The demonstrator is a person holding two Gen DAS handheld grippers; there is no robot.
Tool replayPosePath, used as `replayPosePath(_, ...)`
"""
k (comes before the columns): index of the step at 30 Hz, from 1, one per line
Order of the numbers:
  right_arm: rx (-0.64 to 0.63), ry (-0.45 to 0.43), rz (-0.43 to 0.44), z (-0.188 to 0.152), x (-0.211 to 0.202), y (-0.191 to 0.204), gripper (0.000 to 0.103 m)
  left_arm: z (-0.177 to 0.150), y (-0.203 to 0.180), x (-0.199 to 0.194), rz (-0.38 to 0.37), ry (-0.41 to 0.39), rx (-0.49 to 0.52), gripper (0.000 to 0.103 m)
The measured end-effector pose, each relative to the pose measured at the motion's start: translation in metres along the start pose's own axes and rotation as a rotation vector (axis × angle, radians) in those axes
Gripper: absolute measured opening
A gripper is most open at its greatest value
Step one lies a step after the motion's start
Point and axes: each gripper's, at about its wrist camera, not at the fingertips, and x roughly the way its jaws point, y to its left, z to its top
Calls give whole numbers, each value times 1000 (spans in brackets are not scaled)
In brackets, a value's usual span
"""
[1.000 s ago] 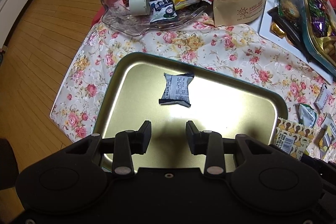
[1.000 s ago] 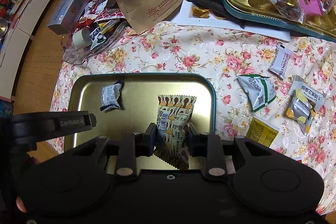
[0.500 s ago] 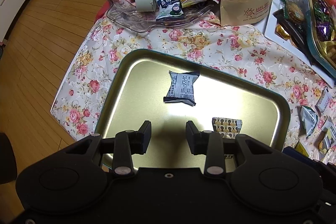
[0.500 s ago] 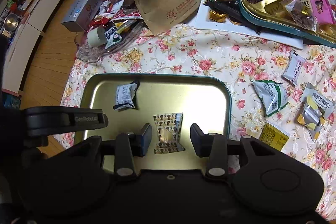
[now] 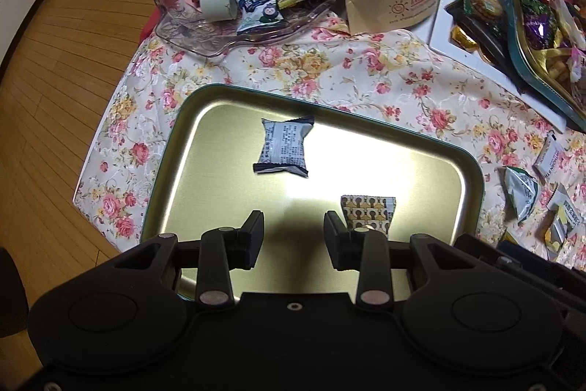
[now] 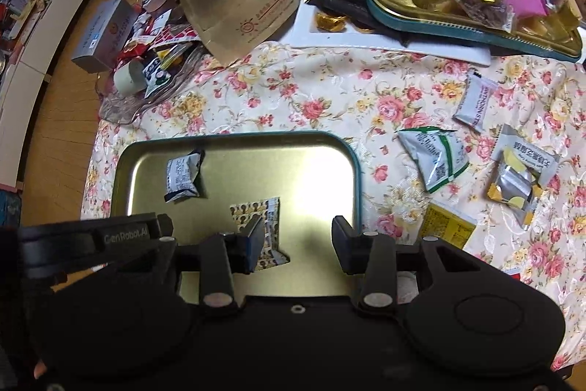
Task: Organize snacks
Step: 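Move the right tool toward the gold-wrapped candy beside the red packet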
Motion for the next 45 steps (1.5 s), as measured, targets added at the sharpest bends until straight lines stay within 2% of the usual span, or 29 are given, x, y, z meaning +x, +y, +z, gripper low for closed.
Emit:
replayPosePath(9,97,22,-68,7,-2,-37,43,-3,-20,-8,-12,-23,49,45)
replayPosePath(13,167,37,-66,8,-5,-58,43,-5,-30,-10,-22,-25,76,45)
replayPosePath(21,217,-16,-96,8,-22,-92,43,-14,-60,-10,-41,-20,161,45)
replayPosePath(25,257,-19,-87,7,-27,-108,43,-20,-76,-10,-54,-15,202,45)
replayPosePath(29,243,-19,-102,4,-31,-118,43,-26,-91,-11,-67,-9,242,45)
replayPosePath(45,234,107,-125,-29,-19,-165,43,-40,-144,-18,-129,13,321,44)
